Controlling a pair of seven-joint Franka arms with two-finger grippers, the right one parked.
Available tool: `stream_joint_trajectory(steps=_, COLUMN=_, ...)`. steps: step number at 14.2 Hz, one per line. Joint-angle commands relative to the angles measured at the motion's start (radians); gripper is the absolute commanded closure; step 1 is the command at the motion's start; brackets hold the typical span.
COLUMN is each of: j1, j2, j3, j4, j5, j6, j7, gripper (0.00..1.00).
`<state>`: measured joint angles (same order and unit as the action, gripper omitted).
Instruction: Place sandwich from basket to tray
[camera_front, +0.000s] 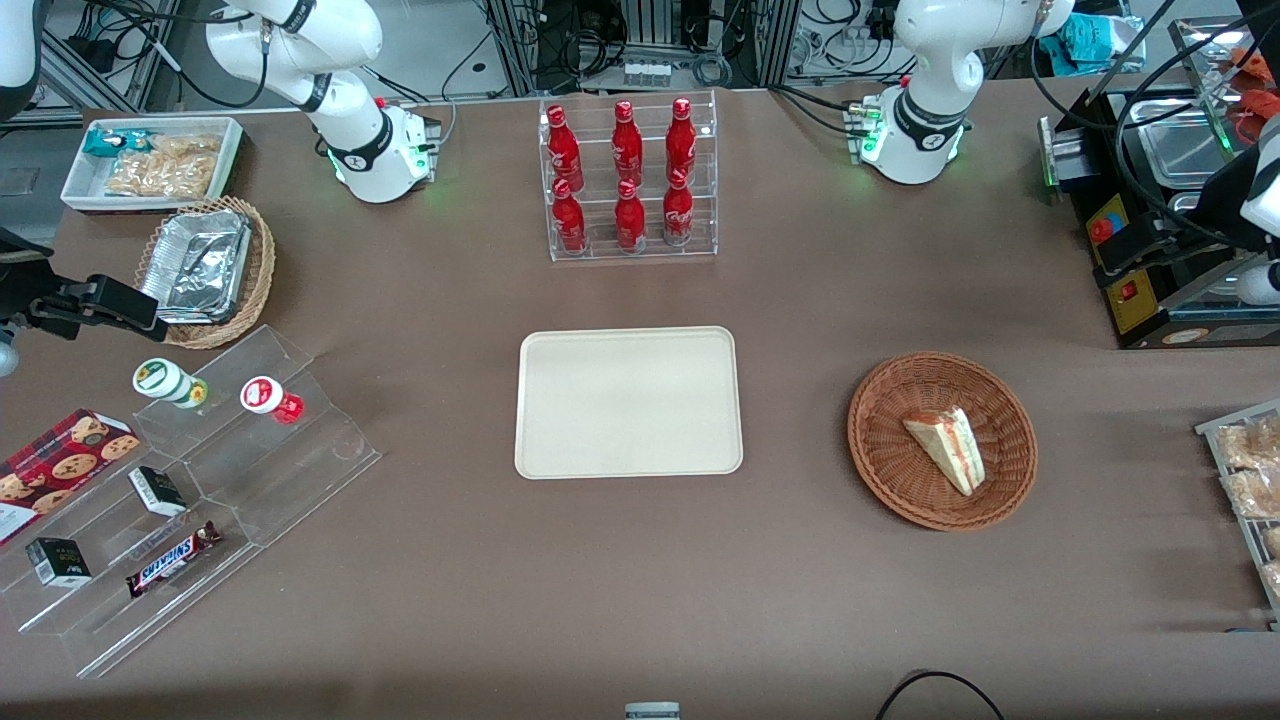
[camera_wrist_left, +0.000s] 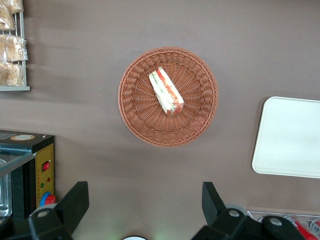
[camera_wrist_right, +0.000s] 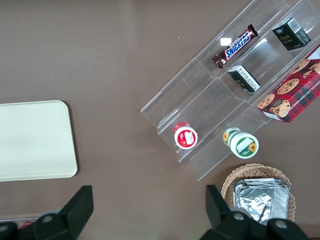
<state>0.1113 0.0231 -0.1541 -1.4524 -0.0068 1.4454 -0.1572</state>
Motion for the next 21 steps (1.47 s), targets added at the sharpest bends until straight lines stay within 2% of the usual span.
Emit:
stream_joint_trajectory(steps=1, j1=-0.001, j2=0.001, j3=-0.004, j4=0.006, j5=0.016, j6=-0.013, j7=-0.016, gripper=0.00)
stream_joint_trajectory(steps=7, j1=0.005, j2=0.012, j3=-0.002, j4=-0.009, j5=0.007, j6=-0.014, j7=-0.080, gripper=0.00)
stream_joint_trajectory(steps=12, j1=0.002, j2=0.132, j3=-0.001, j4=-0.060, j5=0.011, j6=0.021, j7=-0.243, gripper=0.00)
stream_joint_trajectory(steps=17, j1=-0.071, j2=0.310, j3=-0.004, j4=-0.066, j5=0.028, j6=0.150, j7=-0.502, gripper=0.00)
stream_joint_trajectory(steps=21, j1=-0.097, j2=0.360, j3=-0.004, j4=-0.204, j5=0.051, j6=0.358, j7=-0.637, gripper=0.00)
